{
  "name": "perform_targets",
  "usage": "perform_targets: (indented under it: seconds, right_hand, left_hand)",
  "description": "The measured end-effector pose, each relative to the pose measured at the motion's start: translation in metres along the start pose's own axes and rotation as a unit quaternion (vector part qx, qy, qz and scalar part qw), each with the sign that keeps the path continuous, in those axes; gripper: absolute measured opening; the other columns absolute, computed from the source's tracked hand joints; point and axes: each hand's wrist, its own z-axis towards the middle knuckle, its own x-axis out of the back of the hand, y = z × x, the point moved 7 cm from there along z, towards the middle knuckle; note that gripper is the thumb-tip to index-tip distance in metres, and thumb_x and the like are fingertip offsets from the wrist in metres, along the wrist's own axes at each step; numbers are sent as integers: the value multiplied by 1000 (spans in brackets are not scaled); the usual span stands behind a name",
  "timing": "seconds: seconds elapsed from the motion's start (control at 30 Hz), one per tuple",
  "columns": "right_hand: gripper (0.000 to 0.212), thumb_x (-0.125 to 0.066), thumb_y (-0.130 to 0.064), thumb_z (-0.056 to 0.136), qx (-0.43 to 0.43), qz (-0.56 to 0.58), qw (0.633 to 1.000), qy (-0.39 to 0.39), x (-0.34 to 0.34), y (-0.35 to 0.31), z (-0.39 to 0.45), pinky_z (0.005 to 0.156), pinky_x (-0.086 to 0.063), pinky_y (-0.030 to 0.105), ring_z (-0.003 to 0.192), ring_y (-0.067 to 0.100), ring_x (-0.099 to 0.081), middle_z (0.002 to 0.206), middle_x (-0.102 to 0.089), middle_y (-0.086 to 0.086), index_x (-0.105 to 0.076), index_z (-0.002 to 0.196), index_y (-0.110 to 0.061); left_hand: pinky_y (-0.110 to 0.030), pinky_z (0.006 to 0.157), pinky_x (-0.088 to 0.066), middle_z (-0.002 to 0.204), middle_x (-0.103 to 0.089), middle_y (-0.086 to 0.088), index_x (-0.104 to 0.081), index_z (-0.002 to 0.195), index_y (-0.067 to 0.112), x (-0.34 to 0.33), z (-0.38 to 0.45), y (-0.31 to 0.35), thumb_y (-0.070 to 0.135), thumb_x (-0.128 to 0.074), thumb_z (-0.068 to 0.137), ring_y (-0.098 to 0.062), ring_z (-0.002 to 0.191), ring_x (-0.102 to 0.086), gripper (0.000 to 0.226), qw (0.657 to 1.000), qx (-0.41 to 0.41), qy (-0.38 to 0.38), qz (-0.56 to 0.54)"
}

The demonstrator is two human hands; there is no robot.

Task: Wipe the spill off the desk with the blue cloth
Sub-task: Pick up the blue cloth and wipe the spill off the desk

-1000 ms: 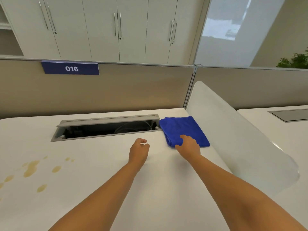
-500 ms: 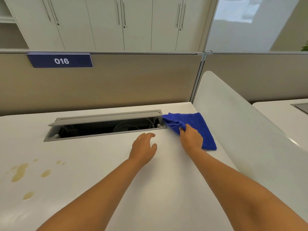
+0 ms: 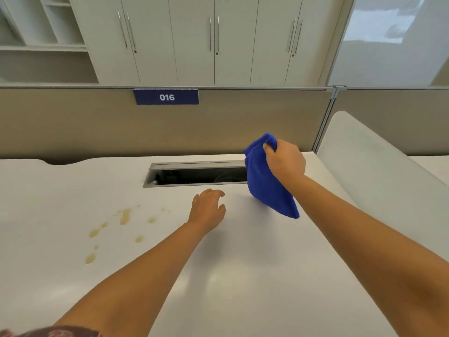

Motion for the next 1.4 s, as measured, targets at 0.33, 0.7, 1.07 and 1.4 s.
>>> perform_targets:
  seconds: [0.33, 0.7, 1.07, 1.4]
  right_hand:
    - [35, -33, -38, 98, 21, -47, 996, -78, -77, -155, -84, 65, -40, 34, 74, 23, -54, 82, -59, 5, -58, 89, -14]
    - [24, -41, -31, 94, 160, -139, 970, -115, -161, -258, -204, 66, -36, 31, 86, 32, -62, 96, -68, 7, -58, 97, -15]
    - [20, -40, -27, 91, 118, -181, 938, -272, -242, -202, -330, 62, -38, 32, 79, 22, -58, 85, -64, -1, -57, 86, -17]
    - [51, -48, -67, 72, 179, -244, 894, -330, -236, -229, -316, 66, -42, 31, 87, 16, -61, 92, -68, -6, -65, 94, -24]
  left_hand:
    - [-36, 110, -23, 129, -55, -5, -50, 126, 15, 93, -99, -196, 16, -46, 89, -22, 128, -41, 37, 994, 77, 76, 16]
    - [-36, 109, -25, 138, -46, -5, -43, 131, 12, 138, -163, -336, 18, -42, 91, -21, 131, -38, 41, 990, 91, 106, 21]
    - [-36, 118, -3, 156, -20, -4, -36, 138, 19, 115, -169, -365, 34, -28, 96, -16, 145, -10, 45, 995, 63, 64, 47]
    - [-36, 118, -3, 155, -21, -4, -38, 137, 19, 116, -170, -366, 32, -29, 97, -15, 145, -12, 43, 995, 62, 72, 24]
